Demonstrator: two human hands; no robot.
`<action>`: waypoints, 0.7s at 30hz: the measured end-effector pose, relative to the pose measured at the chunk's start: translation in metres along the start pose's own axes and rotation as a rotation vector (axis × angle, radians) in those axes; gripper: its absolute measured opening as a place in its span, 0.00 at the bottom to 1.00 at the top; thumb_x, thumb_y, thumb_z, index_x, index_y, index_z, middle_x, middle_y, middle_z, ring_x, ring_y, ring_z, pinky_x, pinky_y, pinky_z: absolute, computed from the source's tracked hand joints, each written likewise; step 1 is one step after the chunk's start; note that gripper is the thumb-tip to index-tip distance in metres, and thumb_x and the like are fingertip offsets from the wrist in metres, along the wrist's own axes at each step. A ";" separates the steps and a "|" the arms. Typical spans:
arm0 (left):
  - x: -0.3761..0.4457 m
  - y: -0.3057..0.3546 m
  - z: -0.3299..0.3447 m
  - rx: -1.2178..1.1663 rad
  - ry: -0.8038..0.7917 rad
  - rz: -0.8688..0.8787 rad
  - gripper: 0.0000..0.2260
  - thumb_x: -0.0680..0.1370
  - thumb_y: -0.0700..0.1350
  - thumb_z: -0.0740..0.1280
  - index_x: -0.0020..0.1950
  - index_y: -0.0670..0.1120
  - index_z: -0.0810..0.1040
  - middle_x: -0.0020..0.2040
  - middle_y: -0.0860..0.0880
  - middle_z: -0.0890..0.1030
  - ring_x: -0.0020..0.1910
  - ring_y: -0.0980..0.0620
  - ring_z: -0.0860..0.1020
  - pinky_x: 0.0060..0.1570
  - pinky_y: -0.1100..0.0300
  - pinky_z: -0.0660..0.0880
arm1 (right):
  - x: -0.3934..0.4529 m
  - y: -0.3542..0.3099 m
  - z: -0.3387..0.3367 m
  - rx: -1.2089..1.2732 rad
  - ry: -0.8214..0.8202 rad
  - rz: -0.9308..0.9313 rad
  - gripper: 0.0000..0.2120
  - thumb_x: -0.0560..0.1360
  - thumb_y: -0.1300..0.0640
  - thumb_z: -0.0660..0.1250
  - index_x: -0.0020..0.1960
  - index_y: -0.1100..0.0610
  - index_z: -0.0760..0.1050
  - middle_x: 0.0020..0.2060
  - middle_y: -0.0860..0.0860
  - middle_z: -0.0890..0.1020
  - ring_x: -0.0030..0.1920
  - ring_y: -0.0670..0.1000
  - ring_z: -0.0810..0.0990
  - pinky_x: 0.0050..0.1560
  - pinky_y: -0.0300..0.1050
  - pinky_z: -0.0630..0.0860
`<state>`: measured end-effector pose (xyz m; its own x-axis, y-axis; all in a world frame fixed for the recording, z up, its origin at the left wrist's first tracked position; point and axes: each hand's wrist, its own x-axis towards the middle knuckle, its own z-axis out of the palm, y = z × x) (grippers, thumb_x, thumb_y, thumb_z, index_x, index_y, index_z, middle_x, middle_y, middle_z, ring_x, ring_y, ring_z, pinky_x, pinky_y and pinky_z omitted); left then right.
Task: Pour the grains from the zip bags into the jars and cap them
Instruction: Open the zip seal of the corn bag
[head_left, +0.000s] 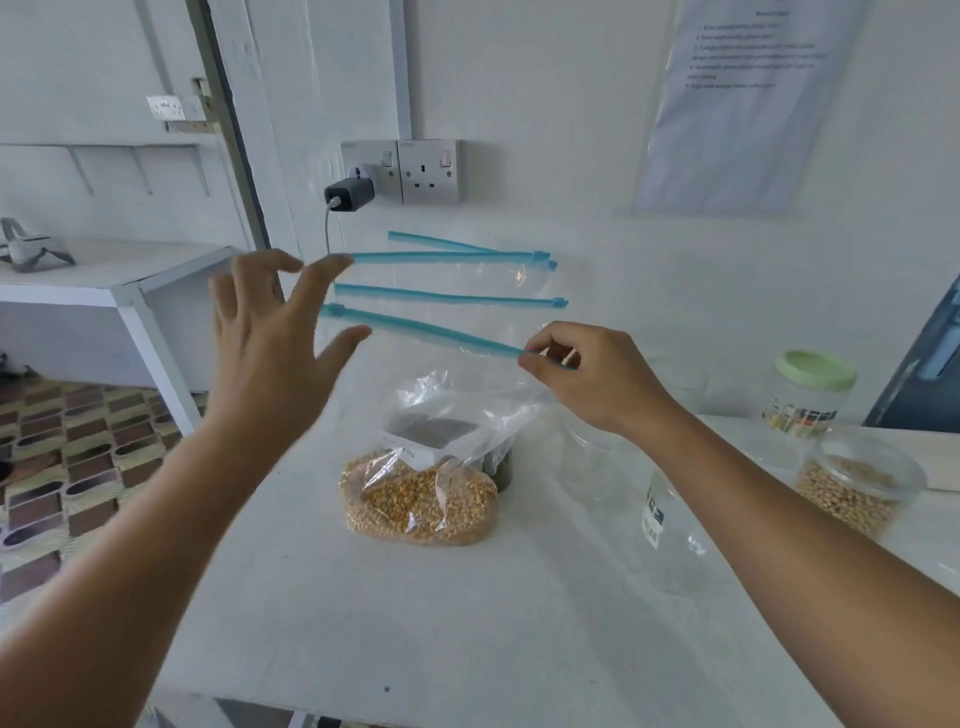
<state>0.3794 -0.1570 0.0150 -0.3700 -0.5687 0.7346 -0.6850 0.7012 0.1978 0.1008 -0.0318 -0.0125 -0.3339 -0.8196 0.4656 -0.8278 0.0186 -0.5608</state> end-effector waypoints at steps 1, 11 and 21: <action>-0.009 0.013 0.000 -0.035 0.007 -0.034 0.23 0.79 0.56 0.71 0.71 0.50 0.75 0.66 0.42 0.70 0.66 0.38 0.67 0.66 0.47 0.67 | 0.000 -0.003 -0.001 -0.002 -0.008 -0.004 0.07 0.78 0.41 0.70 0.44 0.41 0.81 0.39 0.37 0.83 0.42 0.40 0.79 0.61 0.60 0.76; -0.006 0.068 0.020 -0.831 -0.329 -0.693 0.27 0.76 0.71 0.64 0.43 0.48 0.86 0.49 0.54 0.82 0.48 0.54 0.76 0.52 0.53 0.69 | -0.015 -0.029 -0.002 0.105 -0.072 -0.059 0.05 0.79 0.49 0.73 0.49 0.50 0.85 0.38 0.38 0.82 0.37 0.36 0.79 0.41 0.35 0.73; 0.011 0.073 0.007 -0.802 -0.352 -0.774 0.08 0.78 0.45 0.74 0.39 0.46 0.82 0.35 0.47 0.71 0.34 0.50 0.65 0.34 0.59 0.66 | -0.029 -0.061 0.005 0.145 -0.145 -0.144 0.07 0.77 0.47 0.75 0.47 0.50 0.86 0.37 0.40 0.84 0.38 0.44 0.82 0.44 0.48 0.82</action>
<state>0.3207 -0.1148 0.0330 -0.2666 -0.9628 0.0429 -0.2579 0.1141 0.9594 0.1631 -0.0117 0.0048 -0.1403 -0.8818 0.4502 -0.7853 -0.1779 -0.5930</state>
